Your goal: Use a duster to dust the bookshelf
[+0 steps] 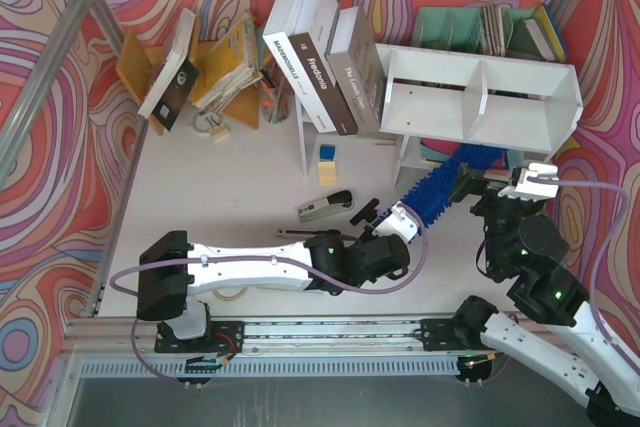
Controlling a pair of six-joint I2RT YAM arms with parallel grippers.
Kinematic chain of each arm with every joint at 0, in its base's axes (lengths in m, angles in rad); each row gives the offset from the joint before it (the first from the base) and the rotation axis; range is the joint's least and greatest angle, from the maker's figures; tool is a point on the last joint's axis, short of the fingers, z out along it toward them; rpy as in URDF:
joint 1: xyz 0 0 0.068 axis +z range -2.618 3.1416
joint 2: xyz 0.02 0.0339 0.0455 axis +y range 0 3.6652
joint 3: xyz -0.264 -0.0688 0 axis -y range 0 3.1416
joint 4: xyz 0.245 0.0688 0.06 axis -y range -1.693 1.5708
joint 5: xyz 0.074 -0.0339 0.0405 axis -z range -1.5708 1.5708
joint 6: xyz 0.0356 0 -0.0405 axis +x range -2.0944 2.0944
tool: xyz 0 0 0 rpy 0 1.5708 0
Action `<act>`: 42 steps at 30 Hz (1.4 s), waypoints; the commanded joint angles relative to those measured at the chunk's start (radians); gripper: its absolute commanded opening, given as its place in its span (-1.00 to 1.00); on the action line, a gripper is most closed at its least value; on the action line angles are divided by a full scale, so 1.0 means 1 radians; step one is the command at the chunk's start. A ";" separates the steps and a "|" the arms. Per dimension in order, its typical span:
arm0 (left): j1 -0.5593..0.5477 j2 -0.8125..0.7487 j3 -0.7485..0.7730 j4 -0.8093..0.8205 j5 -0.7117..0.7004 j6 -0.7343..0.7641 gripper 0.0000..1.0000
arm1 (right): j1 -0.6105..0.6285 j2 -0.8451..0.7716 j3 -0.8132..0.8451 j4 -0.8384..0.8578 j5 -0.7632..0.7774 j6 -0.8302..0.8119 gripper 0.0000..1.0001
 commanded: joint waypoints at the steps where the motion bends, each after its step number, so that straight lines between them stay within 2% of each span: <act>1: 0.015 -0.041 -0.016 0.055 -0.029 -0.016 -1.00 | -0.002 0.003 -0.008 0.027 0.000 -0.007 0.98; 8: 0.043 -0.184 -0.154 0.013 -0.083 -0.101 -1.00 | -0.002 -0.010 -0.007 0.025 0.004 -0.005 0.97; 13: 0.058 -0.227 -0.186 0.015 -0.093 -0.130 -1.00 | -0.002 -0.013 -0.008 0.026 0.003 -0.005 0.97; 25: 0.060 -0.001 0.020 0.075 0.025 -0.051 -1.00 | -0.002 -0.019 -0.005 0.018 0.004 0.004 0.98; 29: 0.061 0.028 0.062 0.068 0.039 -0.048 -1.00 | -0.002 -0.020 -0.005 0.020 0.006 0.002 0.97; 42: 0.060 -0.199 -0.179 0.057 -0.077 -0.213 -1.00 | -0.002 -0.009 -0.003 0.012 0.006 0.001 0.98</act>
